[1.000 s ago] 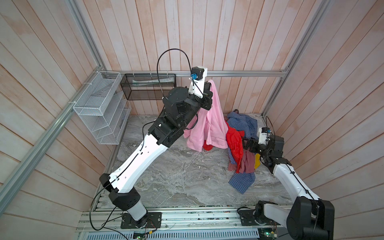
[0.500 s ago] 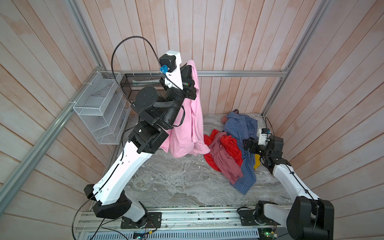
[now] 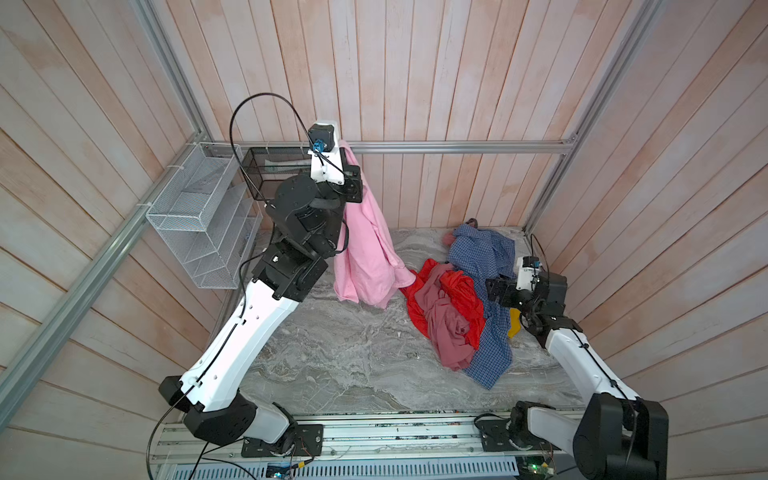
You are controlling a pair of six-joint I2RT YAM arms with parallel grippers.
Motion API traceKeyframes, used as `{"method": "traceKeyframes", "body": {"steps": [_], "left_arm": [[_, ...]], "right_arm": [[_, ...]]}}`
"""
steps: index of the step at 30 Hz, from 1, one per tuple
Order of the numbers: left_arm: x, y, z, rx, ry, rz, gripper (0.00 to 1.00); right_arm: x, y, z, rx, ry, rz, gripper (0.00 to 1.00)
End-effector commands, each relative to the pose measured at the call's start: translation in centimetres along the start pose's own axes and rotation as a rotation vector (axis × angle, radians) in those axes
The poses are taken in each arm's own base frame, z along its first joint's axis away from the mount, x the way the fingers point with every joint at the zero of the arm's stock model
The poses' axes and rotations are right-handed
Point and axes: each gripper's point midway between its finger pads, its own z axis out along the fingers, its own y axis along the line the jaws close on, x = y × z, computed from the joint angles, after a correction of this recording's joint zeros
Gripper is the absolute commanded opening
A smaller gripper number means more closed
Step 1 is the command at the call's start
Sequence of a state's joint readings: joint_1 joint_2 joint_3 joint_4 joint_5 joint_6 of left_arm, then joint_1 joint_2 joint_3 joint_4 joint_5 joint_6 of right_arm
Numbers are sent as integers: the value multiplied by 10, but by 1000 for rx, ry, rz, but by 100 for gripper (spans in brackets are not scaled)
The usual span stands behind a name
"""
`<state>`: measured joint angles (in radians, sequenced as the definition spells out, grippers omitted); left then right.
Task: Pick out a specific cloth from the pile
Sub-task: 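Carry the hanging pink shirt with the left gripper away from the pile, then lower the pink shirt onto the table with the left gripper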
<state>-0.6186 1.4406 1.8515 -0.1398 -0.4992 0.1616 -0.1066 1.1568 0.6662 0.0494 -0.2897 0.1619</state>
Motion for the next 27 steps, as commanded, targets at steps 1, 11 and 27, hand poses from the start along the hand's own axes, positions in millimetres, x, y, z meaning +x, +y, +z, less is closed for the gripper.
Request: {"method": "traceKeyframes", "body": {"steps": [1, 11, 27], "left_arm": [[25, 19, -4, -53, 53, -22, 0], [86, 46, -15, -147, 230, 75, 0], [59, 12, -46, -18, 267, 183, 0]], "right_arm": [[-4, 1, -4, -7, -18, -22, 98], [-5, 4, -7, -13, -15, -31, 98], [-13, 12, -9, -50, -26, -46, 98]]}}
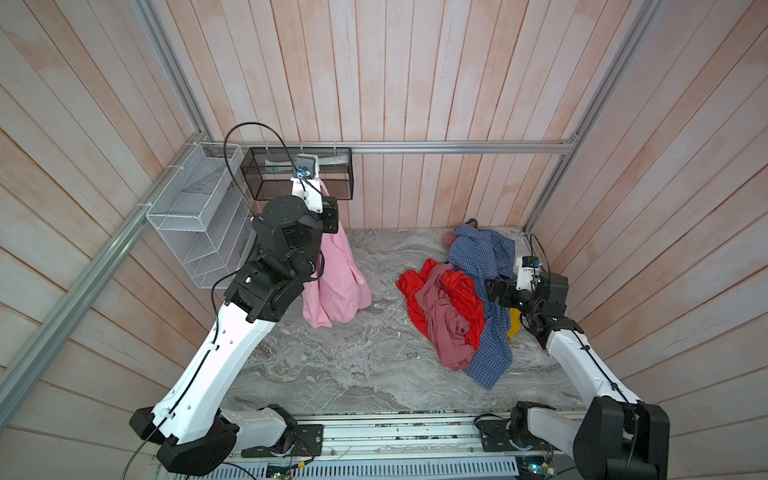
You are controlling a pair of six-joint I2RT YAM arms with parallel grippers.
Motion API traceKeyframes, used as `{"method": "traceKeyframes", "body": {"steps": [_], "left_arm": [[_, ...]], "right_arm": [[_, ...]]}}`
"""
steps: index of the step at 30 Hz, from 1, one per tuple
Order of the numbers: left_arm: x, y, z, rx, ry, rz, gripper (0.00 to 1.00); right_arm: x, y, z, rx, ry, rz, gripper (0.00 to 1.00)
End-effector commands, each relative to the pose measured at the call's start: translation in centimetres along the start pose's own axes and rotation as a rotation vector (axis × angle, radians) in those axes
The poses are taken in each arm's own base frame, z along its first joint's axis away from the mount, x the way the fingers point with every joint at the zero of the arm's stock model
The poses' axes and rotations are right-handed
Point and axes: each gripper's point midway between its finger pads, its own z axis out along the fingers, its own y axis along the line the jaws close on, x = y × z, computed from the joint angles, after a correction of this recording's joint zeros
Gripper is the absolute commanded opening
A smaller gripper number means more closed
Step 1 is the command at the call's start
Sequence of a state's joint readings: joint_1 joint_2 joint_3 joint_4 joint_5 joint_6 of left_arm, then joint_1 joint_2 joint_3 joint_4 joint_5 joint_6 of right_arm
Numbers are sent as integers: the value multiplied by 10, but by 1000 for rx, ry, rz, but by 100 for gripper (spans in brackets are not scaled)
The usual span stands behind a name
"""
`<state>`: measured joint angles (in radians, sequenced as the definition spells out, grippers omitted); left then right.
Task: Pick out a specific cloth from the pile
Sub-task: 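Lower the pink shirt onto the table with the left gripper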
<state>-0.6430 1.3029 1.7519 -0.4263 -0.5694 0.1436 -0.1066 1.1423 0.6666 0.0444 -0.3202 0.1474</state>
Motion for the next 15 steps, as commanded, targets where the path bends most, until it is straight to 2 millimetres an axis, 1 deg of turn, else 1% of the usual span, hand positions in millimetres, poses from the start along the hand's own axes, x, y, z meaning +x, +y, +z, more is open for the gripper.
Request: {"method": "traceKeyframes", "body": {"steps": [1, 3, 5, 7, 9, 11, 13, 15], "left_arm": [[11, -6, -1, -12, 42, 67, 0], [9, -3, -5, -20, 21, 59, 0], [10, -3, -3, -23, 12, 74, 0], [22, -9, 6, -20, 42, 116, 0], [43, -15, 23, -18, 110, 153, 0], [77, -17, 46, -28, 208, 181, 0], [105, -15, 65, -38, 274, 191, 0], [128, -12, 82, -39, 308, 177, 0]], "right_arm": [[-13, 6, -6, -16, -21, -34, 98], [-14, 5, -5, -14, -19, -37, 98], [-15, 5, -4, -17, -20, -34, 98], [-15, 6, -3, -24, -23, -27, 98], [-15, 6, -2, -30, -22, -20, 98], [-14, 7, -2, -33, -19, -19, 98], [-13, 7, -3, -27, -17, -25, 98], [-13, 6, -5, -18, -18, -35, 98]]}}
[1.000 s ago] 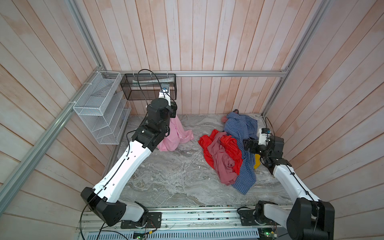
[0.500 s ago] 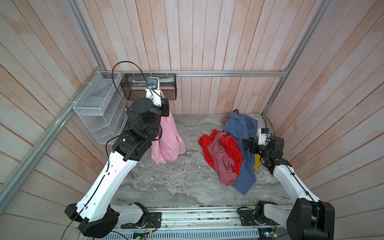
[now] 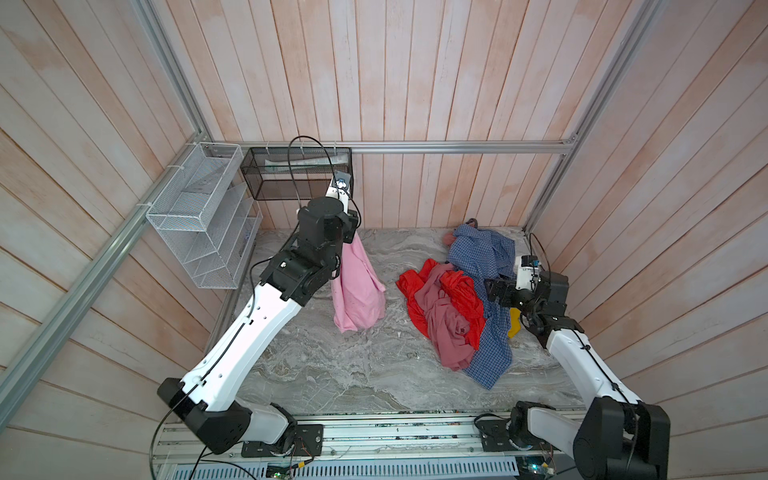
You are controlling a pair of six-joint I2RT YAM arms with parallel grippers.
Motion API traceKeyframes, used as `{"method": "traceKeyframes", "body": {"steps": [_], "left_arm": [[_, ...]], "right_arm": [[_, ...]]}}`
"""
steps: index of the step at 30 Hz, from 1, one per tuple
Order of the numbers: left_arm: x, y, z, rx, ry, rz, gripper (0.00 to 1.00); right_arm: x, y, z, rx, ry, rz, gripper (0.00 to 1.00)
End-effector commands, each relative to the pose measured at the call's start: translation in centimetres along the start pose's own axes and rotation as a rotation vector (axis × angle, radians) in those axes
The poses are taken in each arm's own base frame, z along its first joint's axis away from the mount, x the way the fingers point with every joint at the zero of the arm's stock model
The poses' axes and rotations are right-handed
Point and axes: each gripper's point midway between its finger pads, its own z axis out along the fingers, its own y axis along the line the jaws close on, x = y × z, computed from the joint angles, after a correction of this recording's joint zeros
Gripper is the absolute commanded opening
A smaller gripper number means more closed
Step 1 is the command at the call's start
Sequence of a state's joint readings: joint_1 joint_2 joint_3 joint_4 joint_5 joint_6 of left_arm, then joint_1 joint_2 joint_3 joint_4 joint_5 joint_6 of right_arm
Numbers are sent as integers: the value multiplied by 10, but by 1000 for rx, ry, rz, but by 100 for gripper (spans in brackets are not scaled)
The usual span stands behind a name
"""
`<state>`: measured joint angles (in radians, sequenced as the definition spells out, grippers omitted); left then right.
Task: Pick out a specific cloth from the pile
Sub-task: 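Lower the pink shirt onto the table with the left gripper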
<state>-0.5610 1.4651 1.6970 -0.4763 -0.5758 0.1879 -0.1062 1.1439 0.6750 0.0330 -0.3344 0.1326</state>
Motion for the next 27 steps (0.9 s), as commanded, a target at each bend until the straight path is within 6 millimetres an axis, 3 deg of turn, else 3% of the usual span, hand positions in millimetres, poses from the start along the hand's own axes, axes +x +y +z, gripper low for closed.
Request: {"method": "traceKeyframes", "body": {"steps": [1, 6, 11, 17, 21, 24, 27], "left_arm": [[36, -5, 35, 15, 84, -12, 0], [86, -16, 78, 1, 199, -25, 0], [130, -43, 96, 41, 297, -48, 0], [159, -104, 81, 161, 366, -48, 0], [204, -132, 70, 197, 516, -86, 0], [229, -157, 57, 270, 597, -145, 0], [253, -169, 48, 283, 668, -161, 0]], "right_arm": [[-14, 3, -6, 1, -27, -28, 98], [-14, 2, -11, 12, -27, -37, 98], [-11, 4, -13, 7, -26, -33, 98], [-10, 2, -13, 14, -16, -38, 98], [-10, 3, -11, 9, -14, -33, 98], [-10, 4, -10, 2, -10, -33, 98], [-10, 3, -10, 4, -8, -34, 98]]}}
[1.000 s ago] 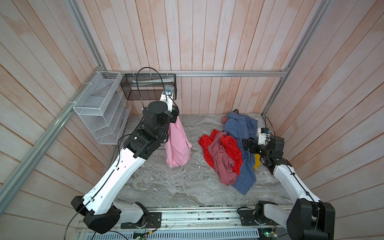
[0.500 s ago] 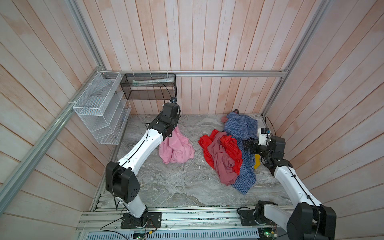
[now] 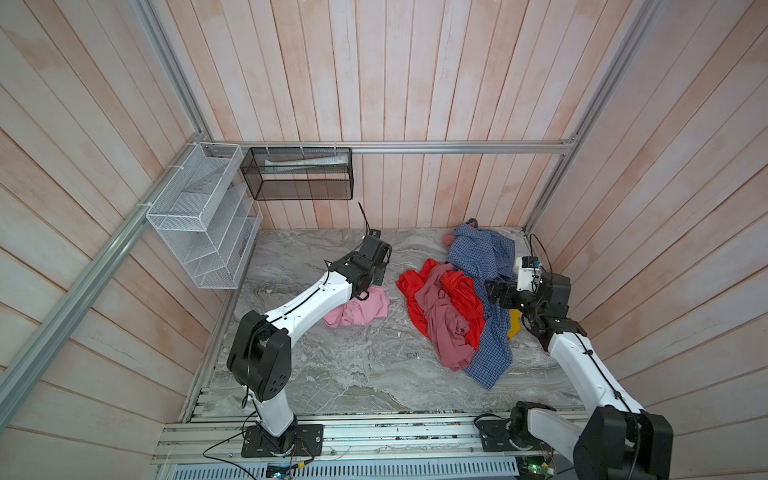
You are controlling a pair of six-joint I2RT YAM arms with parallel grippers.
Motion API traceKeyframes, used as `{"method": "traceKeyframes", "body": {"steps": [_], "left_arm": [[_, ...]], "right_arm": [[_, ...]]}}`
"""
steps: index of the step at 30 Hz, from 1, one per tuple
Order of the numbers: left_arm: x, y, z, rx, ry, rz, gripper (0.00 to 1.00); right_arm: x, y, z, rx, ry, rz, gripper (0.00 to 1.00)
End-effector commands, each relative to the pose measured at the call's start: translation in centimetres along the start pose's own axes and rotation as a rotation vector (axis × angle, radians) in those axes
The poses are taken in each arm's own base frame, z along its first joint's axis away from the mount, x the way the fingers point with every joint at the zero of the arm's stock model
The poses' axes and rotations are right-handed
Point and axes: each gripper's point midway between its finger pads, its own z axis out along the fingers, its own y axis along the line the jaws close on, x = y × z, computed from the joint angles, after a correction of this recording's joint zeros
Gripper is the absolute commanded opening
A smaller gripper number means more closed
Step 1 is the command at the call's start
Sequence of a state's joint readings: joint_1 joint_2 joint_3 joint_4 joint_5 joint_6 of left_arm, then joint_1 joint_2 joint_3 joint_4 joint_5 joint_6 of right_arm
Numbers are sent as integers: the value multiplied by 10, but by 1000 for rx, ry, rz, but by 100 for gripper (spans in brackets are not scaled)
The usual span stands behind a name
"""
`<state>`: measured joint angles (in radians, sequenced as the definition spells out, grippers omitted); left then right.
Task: Pick out a specific cloth from the pile
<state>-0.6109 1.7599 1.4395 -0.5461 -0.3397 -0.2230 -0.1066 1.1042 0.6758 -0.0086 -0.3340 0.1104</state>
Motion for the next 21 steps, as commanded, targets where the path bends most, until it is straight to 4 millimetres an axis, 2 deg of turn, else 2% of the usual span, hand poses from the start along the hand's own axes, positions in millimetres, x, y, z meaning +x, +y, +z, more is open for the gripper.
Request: {"method": "traceKeyframes", "body": {"steps": [1, 12, 15, 17, 21], "left_arm": [[40, -12, 13, 30, 128, -79, 0], [87, -47, 14, 126, 270, -175, 2], [106, -50, 21, 108, 315, -184, 14], [114, -49, 26, 95, 331, -191, 27], [117, -47, 30, 79, 337, -182, 53]], "right_arm": [[-10, 0, -2, 3, -10, -12, 98], [-4, -1, 0, 4, 7, -5, 98], [-3, -1, 0, 3, 8, -4, 98], [-2, 0, 1, -2, 12, -4, 98], [-1, 0, 1, 1, 17, -7, 98]]}}
